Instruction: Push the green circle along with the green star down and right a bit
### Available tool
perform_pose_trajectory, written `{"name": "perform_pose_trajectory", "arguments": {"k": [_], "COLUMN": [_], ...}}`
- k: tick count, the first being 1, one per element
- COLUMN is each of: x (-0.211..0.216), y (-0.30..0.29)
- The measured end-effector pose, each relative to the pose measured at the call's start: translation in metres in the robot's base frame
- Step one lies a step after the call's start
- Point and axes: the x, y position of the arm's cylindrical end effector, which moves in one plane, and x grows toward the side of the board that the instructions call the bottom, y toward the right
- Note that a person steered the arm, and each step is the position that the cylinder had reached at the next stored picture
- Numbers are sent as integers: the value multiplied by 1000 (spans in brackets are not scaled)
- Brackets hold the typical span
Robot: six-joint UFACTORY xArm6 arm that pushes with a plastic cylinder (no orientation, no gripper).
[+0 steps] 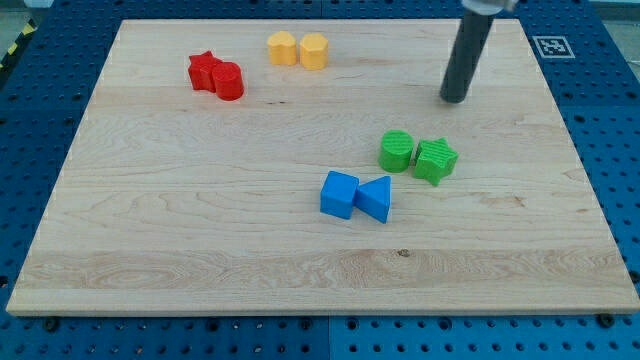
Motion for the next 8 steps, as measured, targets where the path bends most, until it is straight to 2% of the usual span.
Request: {"name": "perform_pose_trajectory", "arguments": {"k": [1, 4, 6, 8], "x": [24, 59, 62, 65], "y": [-54, -129, -132, -87]}}
